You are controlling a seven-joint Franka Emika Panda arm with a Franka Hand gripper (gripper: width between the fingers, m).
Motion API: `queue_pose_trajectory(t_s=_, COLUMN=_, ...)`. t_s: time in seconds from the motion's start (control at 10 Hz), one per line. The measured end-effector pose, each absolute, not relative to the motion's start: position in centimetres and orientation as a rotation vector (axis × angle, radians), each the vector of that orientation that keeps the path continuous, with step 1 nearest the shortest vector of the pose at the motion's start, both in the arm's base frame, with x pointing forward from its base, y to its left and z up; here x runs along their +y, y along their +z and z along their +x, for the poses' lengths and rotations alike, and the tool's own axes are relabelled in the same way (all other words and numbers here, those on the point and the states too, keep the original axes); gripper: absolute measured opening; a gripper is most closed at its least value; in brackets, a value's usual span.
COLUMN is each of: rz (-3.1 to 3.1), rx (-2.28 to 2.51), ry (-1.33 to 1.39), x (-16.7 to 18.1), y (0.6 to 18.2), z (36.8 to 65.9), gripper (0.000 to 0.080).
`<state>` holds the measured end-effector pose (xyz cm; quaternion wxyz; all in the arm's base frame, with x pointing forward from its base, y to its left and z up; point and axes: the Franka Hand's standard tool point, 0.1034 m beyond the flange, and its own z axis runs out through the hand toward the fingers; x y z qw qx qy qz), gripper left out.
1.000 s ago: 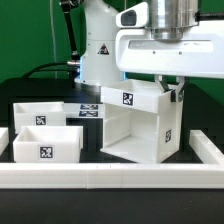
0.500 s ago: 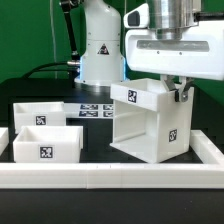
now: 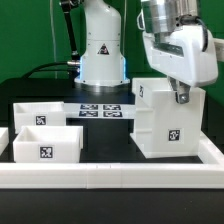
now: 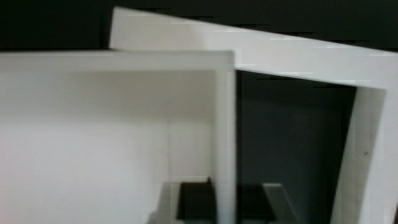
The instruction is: Assemble drawer
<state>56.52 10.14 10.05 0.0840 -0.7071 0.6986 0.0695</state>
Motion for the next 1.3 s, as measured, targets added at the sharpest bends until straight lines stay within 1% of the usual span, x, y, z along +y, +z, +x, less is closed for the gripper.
queue_pose_trajectory(t_s=0.1, rz=-2.09, rx=2.105, ry=0.209, x=10.1, y=10.0, z=56.7, gripper=0.0038)
queue_pose_trajectory(t_s=1.3, rz=-2.12, rx=1.998, ry=0.162, x=10.0, y=10.2, z=64.3, gripper=0.0038)
